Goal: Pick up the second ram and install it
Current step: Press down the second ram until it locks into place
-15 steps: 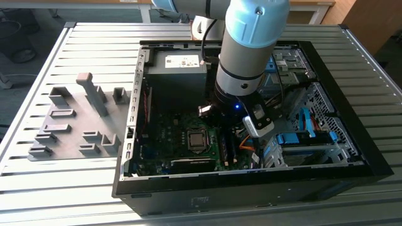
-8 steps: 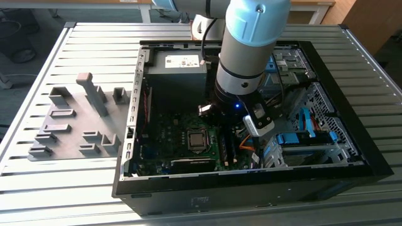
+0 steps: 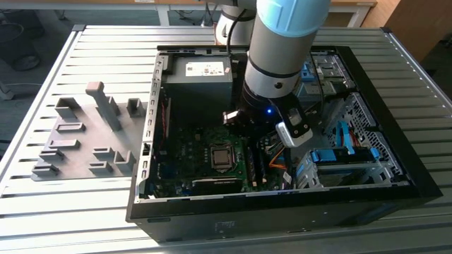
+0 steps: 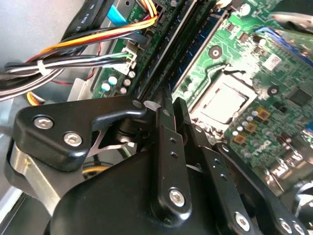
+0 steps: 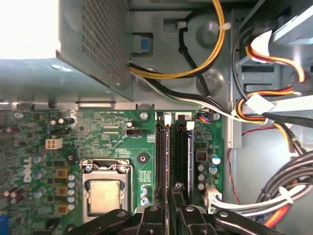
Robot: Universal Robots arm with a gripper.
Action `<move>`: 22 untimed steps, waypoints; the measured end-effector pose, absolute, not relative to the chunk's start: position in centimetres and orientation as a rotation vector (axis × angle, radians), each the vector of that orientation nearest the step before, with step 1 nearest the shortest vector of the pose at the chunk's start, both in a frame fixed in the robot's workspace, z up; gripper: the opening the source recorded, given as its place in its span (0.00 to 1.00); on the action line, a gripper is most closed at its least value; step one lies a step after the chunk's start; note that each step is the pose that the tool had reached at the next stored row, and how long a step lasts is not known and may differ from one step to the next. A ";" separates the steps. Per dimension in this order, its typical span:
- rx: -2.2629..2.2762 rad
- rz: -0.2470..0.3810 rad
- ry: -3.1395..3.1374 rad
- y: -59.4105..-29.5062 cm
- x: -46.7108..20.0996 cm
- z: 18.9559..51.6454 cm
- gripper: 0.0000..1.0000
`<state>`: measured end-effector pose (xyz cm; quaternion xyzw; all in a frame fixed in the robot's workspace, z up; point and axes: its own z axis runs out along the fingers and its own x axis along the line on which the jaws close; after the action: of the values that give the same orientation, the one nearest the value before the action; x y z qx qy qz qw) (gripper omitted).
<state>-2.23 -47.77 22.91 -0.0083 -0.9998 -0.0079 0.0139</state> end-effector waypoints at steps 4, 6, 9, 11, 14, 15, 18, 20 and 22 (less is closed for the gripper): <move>-0.026 -0.025 -3.111 -47.8 -2.2 23.3 0.20; -0.026 -0.025 -3.111 -47.8 -2.2 23.3 0.13; -0.026 -0.025 -3.111 -47.8 -2.2 23.2 0.11; -0.026 -0.025 -3.112 -47.8 -2.2 23.1 0.11; -0.026 -0.025 -3.113 -47.8 -2.2 22.6 0.11; -0.026 -0.025 -3.113 -47.8 -2.2 22.4 0.11; -0.026 -0.024 -3.113 -47.8 -2.2 22.2 0.11; -0.026 -0.025 -3.113 -47.8 -2.2 22.2 0.11; -0.026 -0.024 -3.113 -47.8 -2.2 22.1 0.11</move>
<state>-2.24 -47.78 22.06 -0.0083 -0.9998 -0.0076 0.0143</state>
